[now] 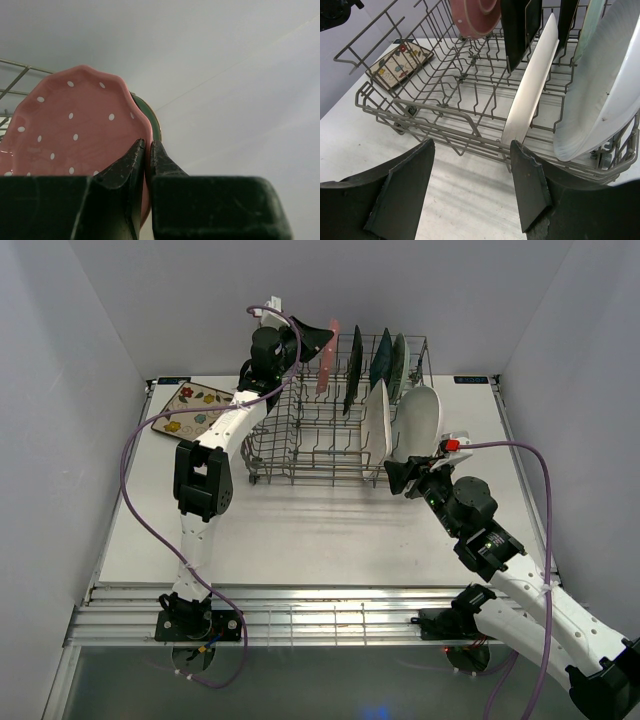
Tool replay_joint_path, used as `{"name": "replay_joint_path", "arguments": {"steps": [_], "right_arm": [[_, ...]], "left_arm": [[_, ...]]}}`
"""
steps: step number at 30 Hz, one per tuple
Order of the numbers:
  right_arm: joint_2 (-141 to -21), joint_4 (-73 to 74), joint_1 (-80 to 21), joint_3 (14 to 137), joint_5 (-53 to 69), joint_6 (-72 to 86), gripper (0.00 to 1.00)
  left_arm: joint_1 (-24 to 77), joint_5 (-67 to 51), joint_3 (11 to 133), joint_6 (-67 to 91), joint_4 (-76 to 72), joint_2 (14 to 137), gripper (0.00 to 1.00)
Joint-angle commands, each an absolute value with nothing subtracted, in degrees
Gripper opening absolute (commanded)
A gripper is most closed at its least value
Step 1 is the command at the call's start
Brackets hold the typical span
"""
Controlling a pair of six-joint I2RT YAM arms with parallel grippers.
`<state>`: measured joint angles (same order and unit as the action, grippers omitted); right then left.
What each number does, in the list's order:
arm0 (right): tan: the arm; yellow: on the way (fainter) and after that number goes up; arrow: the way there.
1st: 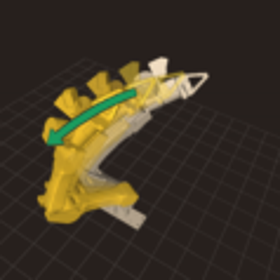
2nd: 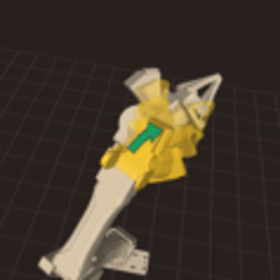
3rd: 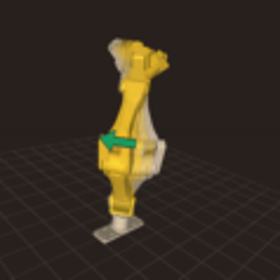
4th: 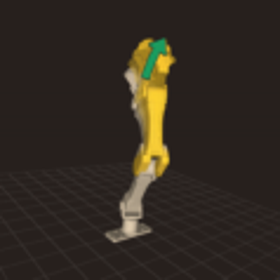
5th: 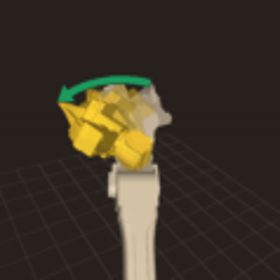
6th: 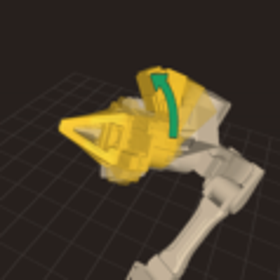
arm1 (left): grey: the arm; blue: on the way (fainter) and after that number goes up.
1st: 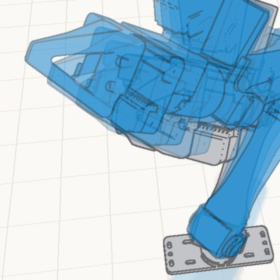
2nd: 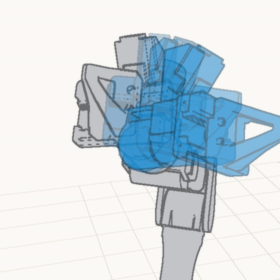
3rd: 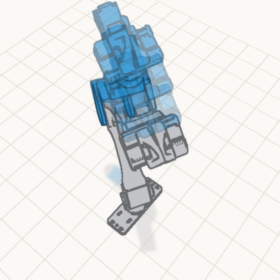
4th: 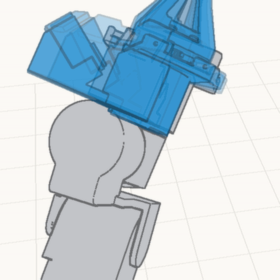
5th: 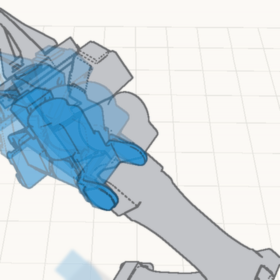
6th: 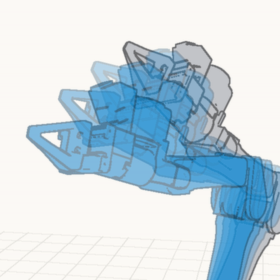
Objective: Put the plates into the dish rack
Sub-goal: Insert the plate into the dish rack.
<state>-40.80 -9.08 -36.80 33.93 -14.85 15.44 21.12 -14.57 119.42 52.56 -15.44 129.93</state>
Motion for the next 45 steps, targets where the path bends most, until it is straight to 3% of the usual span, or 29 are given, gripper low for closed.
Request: {"name": "replay_joint_path", "arguments": {"steps": [1, 45], "right_arm": [[-39.9, -9.58, -37.09, 35.77, -15.03, 14.94, 0.68], [-40.69, -10.46, -37.09, 34.89, -15.73, 14.15, 0.68]], "left_arm": [[21.36, -14.68, 123.31, 55.37, -23.03, 122.69, 0.0], [19.6, -14.24, 124.72, 56.43, -24.61, 132.1, 0.0]]}}
